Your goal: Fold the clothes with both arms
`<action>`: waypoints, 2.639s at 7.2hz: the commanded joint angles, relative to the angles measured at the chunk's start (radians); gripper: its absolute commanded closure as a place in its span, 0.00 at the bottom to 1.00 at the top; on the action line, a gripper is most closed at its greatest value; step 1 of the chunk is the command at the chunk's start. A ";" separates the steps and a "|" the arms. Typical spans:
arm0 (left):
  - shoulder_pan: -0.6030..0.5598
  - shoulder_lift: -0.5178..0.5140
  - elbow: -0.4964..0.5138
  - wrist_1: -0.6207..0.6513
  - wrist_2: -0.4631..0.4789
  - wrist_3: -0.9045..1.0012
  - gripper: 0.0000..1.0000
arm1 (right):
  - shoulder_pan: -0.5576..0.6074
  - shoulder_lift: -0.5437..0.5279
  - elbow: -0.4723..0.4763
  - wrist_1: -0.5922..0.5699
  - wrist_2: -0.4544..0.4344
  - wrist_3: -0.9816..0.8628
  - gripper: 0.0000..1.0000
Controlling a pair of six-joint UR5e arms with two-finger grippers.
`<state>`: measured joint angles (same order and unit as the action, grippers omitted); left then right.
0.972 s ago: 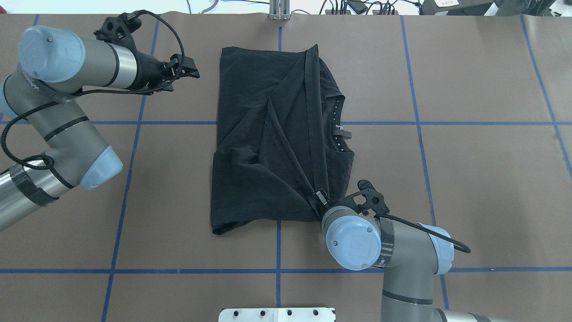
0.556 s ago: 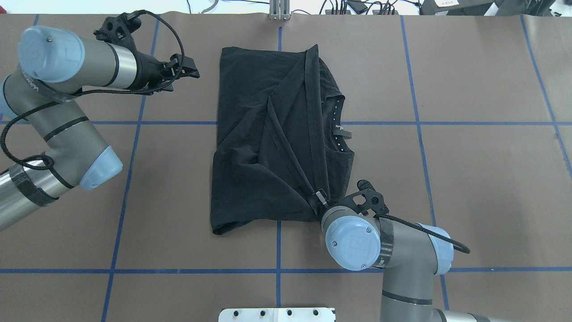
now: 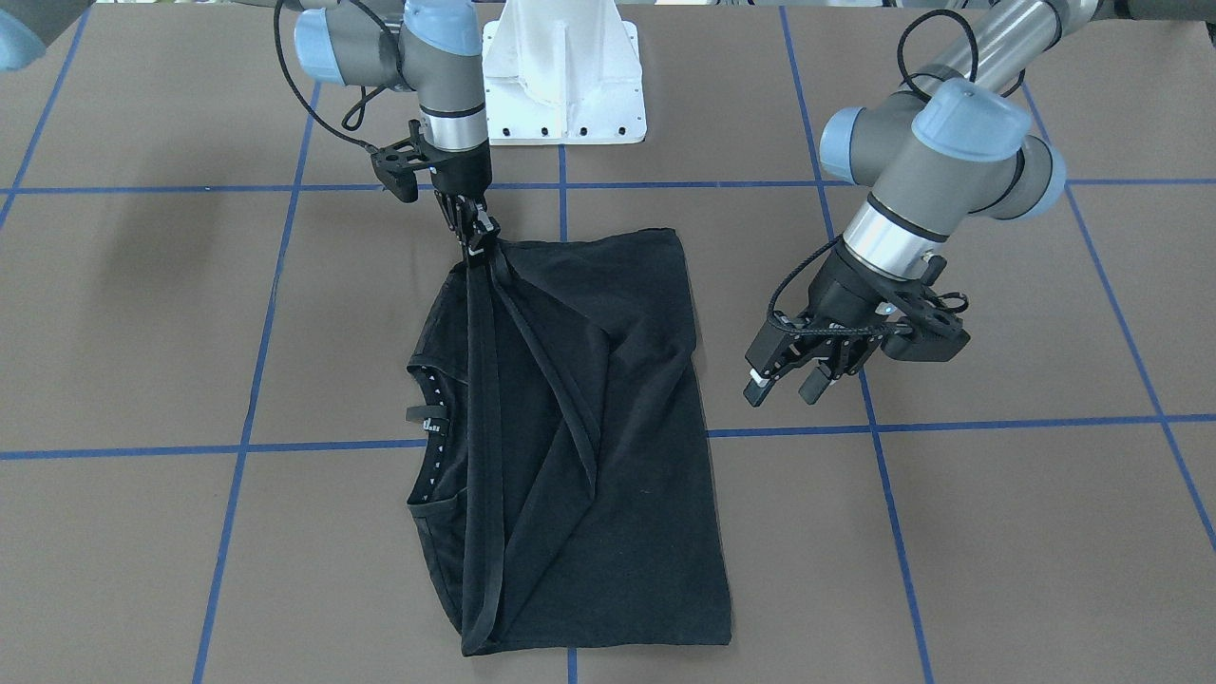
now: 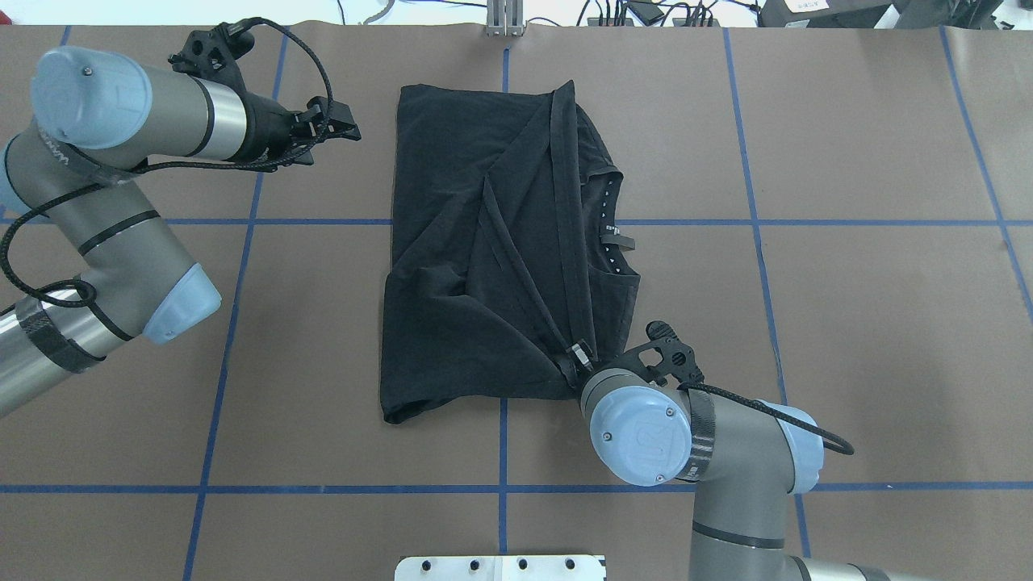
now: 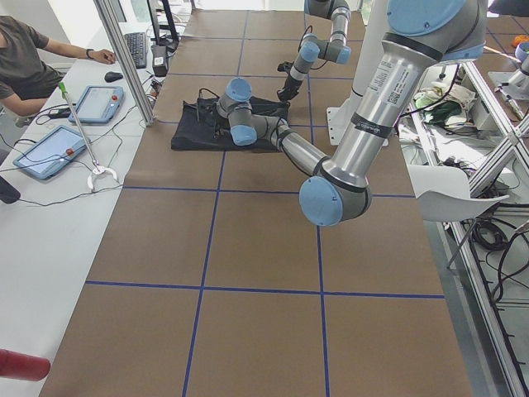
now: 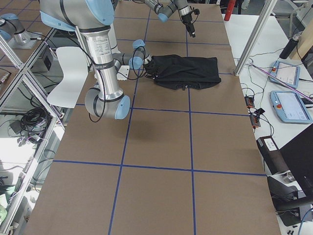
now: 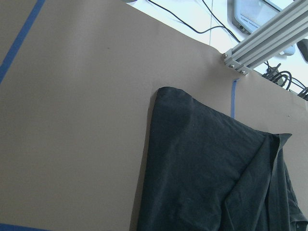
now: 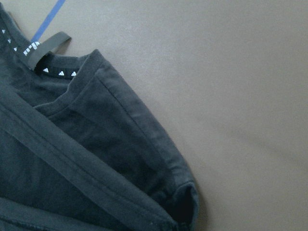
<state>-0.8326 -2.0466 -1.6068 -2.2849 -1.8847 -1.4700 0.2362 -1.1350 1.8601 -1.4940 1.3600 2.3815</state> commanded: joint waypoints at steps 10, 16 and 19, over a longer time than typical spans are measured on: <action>0.627 0.243 -0.263 0.062 0.541 -0.544 0.30 | -0.003 -0.055 0.131 -0.089 0.036 -0.001 1.00; 0.685 0.240 -0.255 0.071 0.532 -0.546 0.73 | -0.003 -0.049 0.129 -0.089 0.042 -0.002 1.00; 0.691 0.233 -0.272 0.122 0.521 -0.543 1.00 | -0.002 -0.048 0.131 -0.089 0.042 -0.008 1.00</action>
<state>-0.1430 -1.8104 -1.8691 -2.1806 -1.3559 -2.0150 0.2336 -1.1838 1.9909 -1.5831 1.4021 2.3766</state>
